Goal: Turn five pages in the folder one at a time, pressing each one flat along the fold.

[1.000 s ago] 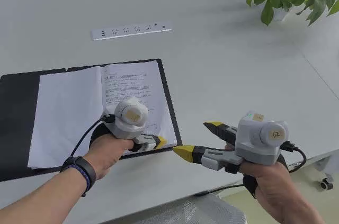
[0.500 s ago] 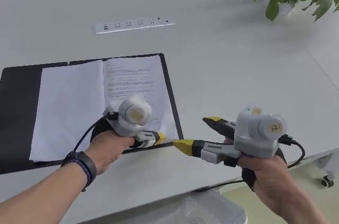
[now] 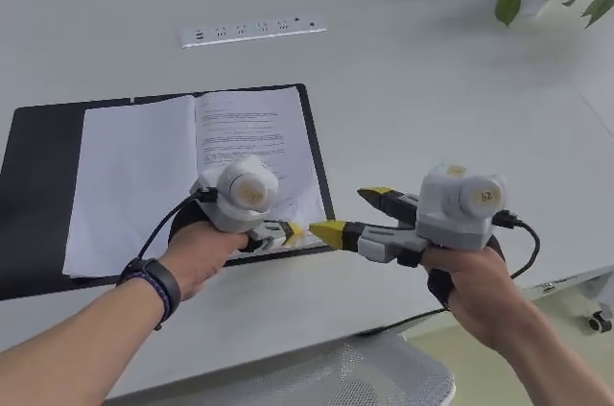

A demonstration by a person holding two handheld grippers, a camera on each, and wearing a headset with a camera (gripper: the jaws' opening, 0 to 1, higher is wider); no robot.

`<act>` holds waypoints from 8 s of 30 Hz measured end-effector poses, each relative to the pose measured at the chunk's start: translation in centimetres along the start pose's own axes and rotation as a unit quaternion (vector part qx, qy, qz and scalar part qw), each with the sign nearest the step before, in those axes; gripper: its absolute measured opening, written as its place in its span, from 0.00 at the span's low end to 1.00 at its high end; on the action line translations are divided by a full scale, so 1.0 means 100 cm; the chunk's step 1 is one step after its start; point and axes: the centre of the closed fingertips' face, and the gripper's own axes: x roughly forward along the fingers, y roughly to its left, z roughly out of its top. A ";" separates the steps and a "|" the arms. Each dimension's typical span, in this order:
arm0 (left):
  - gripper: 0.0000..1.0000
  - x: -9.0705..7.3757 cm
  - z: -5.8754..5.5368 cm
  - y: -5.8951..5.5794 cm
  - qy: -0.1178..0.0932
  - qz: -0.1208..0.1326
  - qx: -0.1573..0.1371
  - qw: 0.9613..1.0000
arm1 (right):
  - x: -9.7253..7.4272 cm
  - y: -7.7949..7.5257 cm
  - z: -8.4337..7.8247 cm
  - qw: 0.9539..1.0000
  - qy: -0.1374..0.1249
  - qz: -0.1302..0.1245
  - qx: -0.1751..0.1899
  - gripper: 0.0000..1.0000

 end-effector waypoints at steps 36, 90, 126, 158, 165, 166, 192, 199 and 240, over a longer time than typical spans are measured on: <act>0.54 0.001 0.005 -0.001 -0.002 -0.002 -0.017 1.000 | 0.071 -0.026 -0.005 0.995 0.020 0.065 0.076 0.39; 0.66 -0.113 -0.020 0.050 -0.070 0.064 -0.089 0.992 | 0.092 0.038 0.032 0.985 -0.057 0.080 0.141 0.00; 0.67 -0.203 -0.113 0.105 -0.058 0.147 -0.137 0.978 | 0.175 0.152 0.044 0.978 -0.016 0.183 0.099 0.00; 0.68 -0.229 -0.148 0.115 -0.067 0.175 -0.164 0.968 | 0.237 0.192 0.001 0.973 0.069 0.204 0.084 0.00; 0.68 -0.226 -0.153 0.113 -0.071 0.174 -0.172 0.967 | 0.256 0.188 -0.011 0.973 0.086 0.189 0.101 0.00; 0.68 -0.227 -0.154 0.113 -0.071 0.174 -0.173 0.967 | 0.259 0.187 -0.013 0.973 0.090 0.186 0.106 0.00; 0.68 -0.225 -0.161 0.110 -0.068 0.174 -0.183 0.965 | 0.282 0.193 -0.041 0.967 0.131 0.181 0.123 0.17; 0.68 -0.222 -0.160 0.108 -0.066 0.169 -0.180 0.967 | 0.279 0.200 -0.038 0.962 0.127 0.201 0.135 0.28; 0.18 -0.192 -0.151 0.123 -0.048 0.171 -0.174 0.969 | 0.205 0.107 0.029 0.981 0.017 0.141 0.129 0.33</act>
